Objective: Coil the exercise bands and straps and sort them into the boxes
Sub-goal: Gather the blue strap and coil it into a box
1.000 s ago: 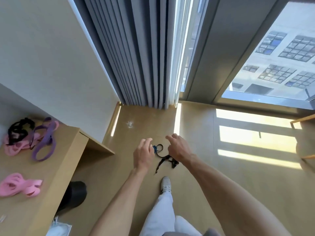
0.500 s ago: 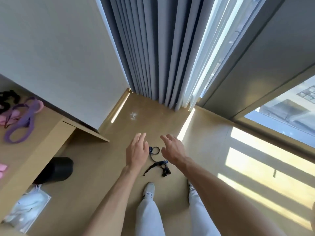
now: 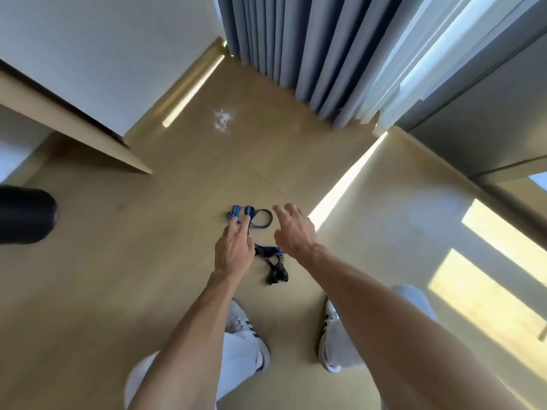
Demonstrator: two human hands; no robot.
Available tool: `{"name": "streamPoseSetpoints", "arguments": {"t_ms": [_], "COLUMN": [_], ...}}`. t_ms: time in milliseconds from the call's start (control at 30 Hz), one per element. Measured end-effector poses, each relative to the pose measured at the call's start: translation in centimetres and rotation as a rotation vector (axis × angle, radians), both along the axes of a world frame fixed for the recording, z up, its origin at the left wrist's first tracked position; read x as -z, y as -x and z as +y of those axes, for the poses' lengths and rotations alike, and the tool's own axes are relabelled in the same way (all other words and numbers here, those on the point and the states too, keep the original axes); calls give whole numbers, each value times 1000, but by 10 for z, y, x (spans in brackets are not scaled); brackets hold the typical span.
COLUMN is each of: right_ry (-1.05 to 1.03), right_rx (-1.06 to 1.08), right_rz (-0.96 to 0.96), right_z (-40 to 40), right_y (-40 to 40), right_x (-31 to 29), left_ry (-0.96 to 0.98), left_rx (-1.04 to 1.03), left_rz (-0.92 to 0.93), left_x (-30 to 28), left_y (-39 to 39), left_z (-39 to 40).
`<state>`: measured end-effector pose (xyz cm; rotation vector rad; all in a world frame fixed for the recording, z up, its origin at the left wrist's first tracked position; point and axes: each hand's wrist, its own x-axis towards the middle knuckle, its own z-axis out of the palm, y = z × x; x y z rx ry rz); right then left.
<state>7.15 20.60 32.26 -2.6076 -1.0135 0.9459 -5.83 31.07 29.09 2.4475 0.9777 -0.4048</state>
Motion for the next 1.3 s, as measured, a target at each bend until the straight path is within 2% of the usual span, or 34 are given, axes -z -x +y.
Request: {"name": "streamPoseSetpoints", "arguments": {"t_ms": [167,300,433,600,700,900,1067,1133,1233,1300], "right_ry": [6,12,1,5,-14,-199,-371,-360,-248,-232], "right_rx": [-37,-49,-36,-23,6,103,375,413,351,323], "right_rz": [15,23,31,65,78,11,130,79,-111,-171], "right_z": [10,23,33,37,39,56,85,91,92,93], "right_y": [-6,-12,-13,-10,-8,-13,-16,-20,-21,-19], "right_x": [145,229,287,328,338,320,286,276,262,258], "left_ry": [5,-2,-35,-75,-18,378,564,605,609,640], "left_rx": [-24,-58,-120,-205,-271,-356,-431,-452,-513,-612], "left_rz": [8,38,100,138,56,-273,-444,-490,-512,-566], "left_x": [138,224,284,328,337,301,253,245,234,227], "left_y": [-14,-24,-35,-40,-44,-75,-91,-90,-90,-90], "left_z": [8,20,28,30,33,56,76,78,80,82]}}
